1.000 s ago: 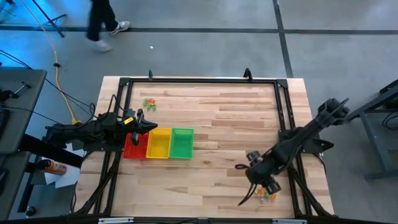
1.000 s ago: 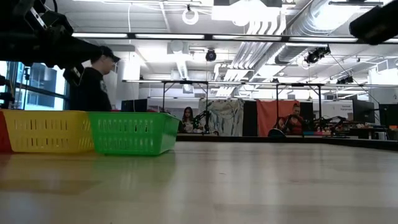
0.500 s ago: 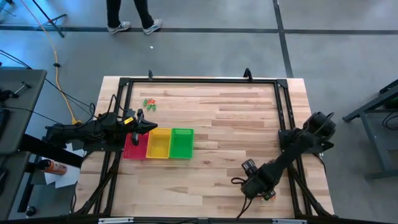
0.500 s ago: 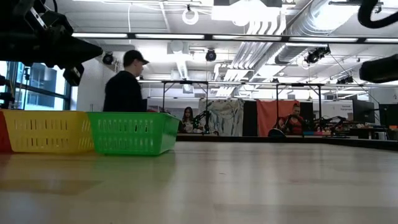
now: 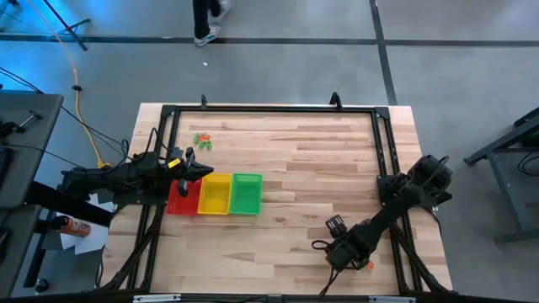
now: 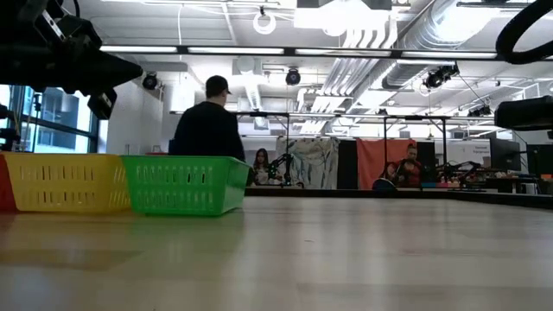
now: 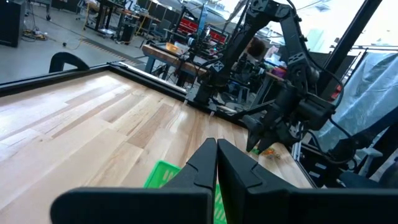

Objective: Sort Halloween decoration
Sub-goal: Put the green skeleton toy into the yellow bin

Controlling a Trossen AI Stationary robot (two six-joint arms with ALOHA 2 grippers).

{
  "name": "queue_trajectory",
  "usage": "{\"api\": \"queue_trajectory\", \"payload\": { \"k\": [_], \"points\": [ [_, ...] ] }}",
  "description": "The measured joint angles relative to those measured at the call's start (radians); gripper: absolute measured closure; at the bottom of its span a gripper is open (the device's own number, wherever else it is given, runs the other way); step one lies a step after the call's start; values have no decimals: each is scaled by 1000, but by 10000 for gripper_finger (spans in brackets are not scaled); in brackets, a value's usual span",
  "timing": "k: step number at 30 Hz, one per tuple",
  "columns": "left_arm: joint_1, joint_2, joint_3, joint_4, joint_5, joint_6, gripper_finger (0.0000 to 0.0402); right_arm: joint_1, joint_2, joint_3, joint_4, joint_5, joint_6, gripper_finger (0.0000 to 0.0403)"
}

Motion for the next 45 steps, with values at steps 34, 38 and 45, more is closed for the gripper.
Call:
{"api": "queue_trajectory", "payload": {
  "k": [34,38,45],
  "points": [
    [0,0,0,0,0,0,398,15,1,-8,-34,-46,34,349],
    [0,0,0,0,0,0,398,8,-23,-12,-42,-43,88,394],
    [0,0,0,0,0,0,398,-41,-189,-13,-123,41,166,387]
  ]
}}
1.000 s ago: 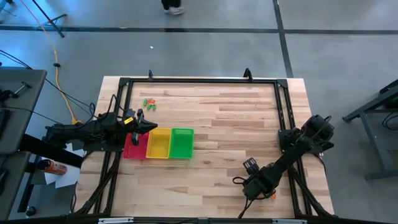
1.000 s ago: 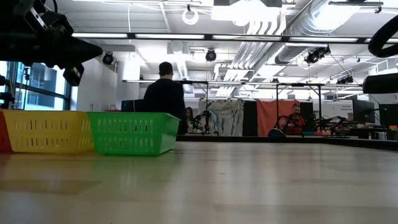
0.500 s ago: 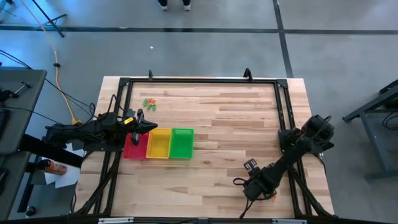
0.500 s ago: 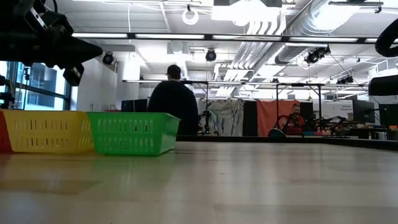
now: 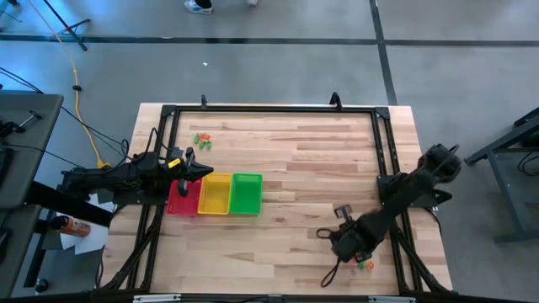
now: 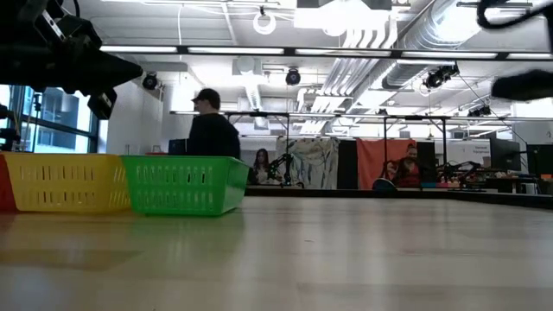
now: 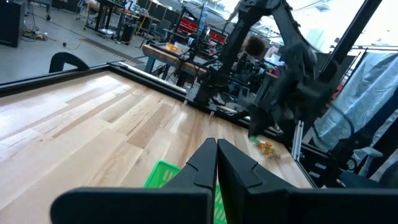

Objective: Sort Halloween decoration
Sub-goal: Put the green skeleton toy into the yellow bin

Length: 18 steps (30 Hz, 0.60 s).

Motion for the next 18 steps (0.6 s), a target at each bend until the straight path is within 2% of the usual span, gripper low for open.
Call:
{"api": "queue_trajectory", "payload": {
  "k": [7,12,15,18],
  "points": [
    [0,0,0,0,0,0,398,-129,-268,2,38,109,2,396],
    [0,0,0,0,0,0,398,-249,-366,3,154,209,-82,400],
    [0,0,0,0,0,0,398,-325,-368,-18,325,180,-205,400],
    [0,0,0,0,0,0,398,-404,-352,-96,608,87,-315,400]
  ]
}}
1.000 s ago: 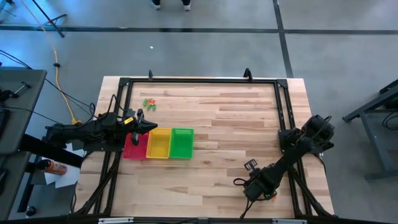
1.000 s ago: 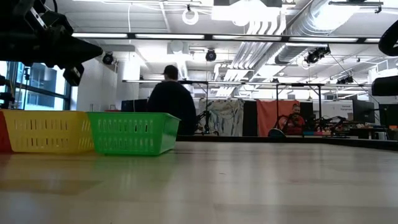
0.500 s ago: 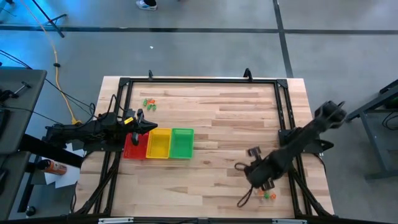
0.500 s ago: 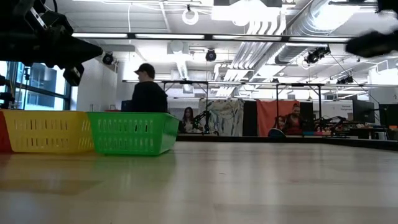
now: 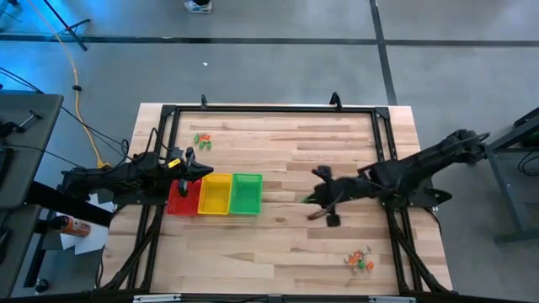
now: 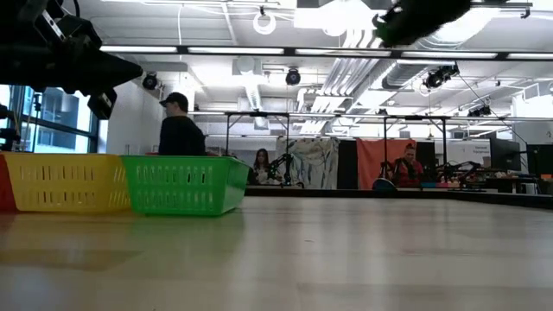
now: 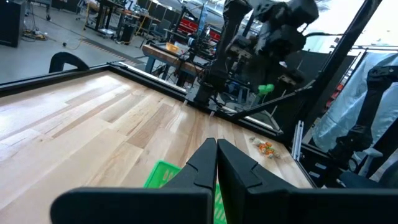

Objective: Sort Halloween decoration
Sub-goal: Put the green skeleton toy into the yellow bin

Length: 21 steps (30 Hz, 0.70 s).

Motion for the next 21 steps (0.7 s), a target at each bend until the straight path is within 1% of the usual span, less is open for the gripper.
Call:
{"api": "queue_trajectory", "payload": {
  "k": [4,6,8,11,16,21],
  "points": [
    [0,0,0,0,0,0,398,-99,62,-81,427,-98,-52,400],
    [0,0,0,0,0,0,398,-142,107,-89,595,-140,-45,400],
    [0,0,0,0,0,0,398,-176,159,-80,708,-165,-7,400],
    [0,0,0,0,0,0,398,-205,233,-39,790,-174,18,400],
    [0,0,0,0,0,0,398,-225,336,30,790,-175,19,400],
    [0,0,0,0,0,0,398,-226,381,69,795,-155,68,400]
  ]
}}
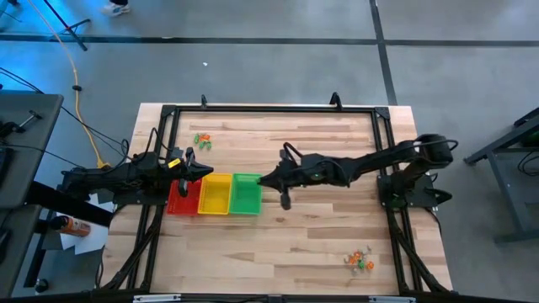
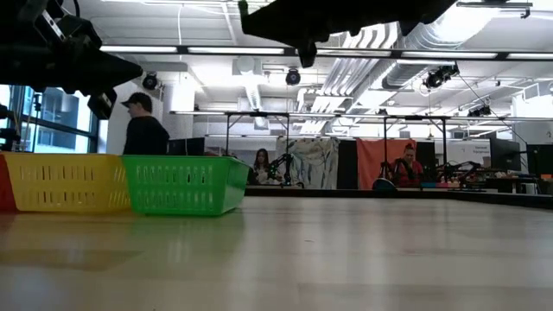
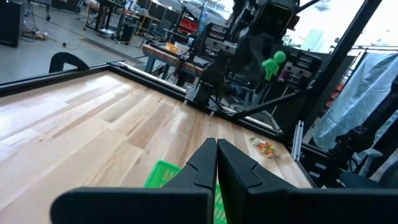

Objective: Sort Halloween decoration
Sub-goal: Put the green skeleton toy into the yellow bin

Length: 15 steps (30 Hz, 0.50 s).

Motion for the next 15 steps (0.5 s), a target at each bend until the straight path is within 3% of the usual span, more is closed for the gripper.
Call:
{"api": "queue_trajectory", "payload": {
  "k": [10,15],
  "points": [
    [0,0,0,9,0,-5,398,0,2,1,-3,4,32,400],
    [0,0,0,90,-13,-98,398,0,2,1,-2,-14,30,400]
  ]
}}
